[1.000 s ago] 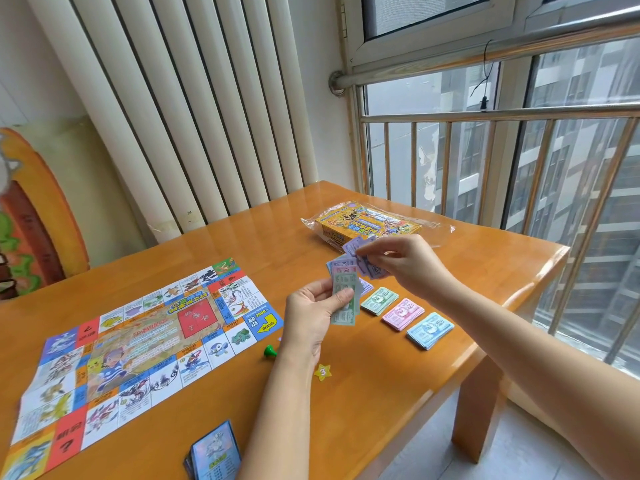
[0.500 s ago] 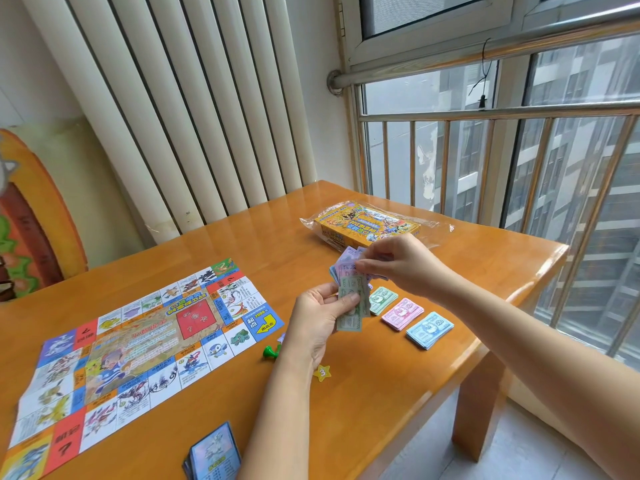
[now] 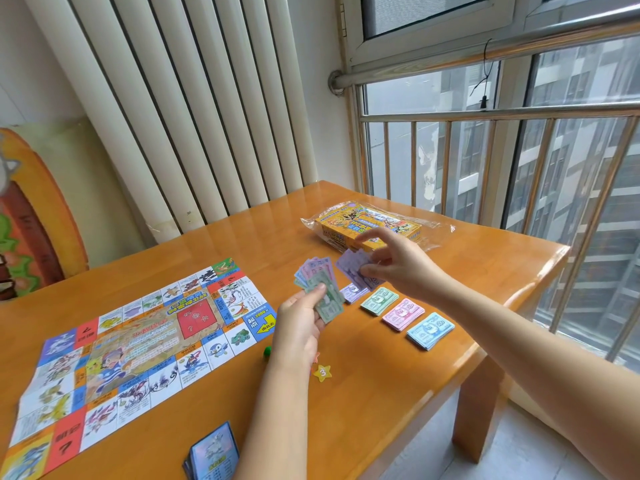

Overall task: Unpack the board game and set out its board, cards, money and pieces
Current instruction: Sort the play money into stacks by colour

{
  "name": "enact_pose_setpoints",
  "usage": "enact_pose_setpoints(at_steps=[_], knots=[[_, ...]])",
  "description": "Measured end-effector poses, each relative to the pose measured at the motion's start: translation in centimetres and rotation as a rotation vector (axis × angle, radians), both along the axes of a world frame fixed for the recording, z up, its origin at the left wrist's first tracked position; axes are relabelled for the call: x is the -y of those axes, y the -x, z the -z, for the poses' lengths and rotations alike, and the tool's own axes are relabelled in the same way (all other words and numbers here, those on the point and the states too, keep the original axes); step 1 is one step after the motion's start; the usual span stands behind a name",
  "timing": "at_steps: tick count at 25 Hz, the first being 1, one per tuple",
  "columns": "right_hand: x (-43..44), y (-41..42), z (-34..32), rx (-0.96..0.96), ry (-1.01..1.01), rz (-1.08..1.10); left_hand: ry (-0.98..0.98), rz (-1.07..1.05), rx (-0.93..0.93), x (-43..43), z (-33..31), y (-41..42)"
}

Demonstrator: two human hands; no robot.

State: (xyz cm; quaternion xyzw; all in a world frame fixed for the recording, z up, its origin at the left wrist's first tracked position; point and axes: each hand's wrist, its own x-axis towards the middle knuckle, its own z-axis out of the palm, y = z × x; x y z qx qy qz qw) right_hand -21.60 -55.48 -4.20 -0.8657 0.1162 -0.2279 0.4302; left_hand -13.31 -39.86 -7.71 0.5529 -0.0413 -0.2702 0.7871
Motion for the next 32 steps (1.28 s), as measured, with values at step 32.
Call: enact_pose_setpoints(at_steps=[32], knots=[[5.0, -8.6, -1.5, -0.683, 0.482, -0.357, 0.16, -0.006, -0.327, 1.3, 1.8, -0.7]])
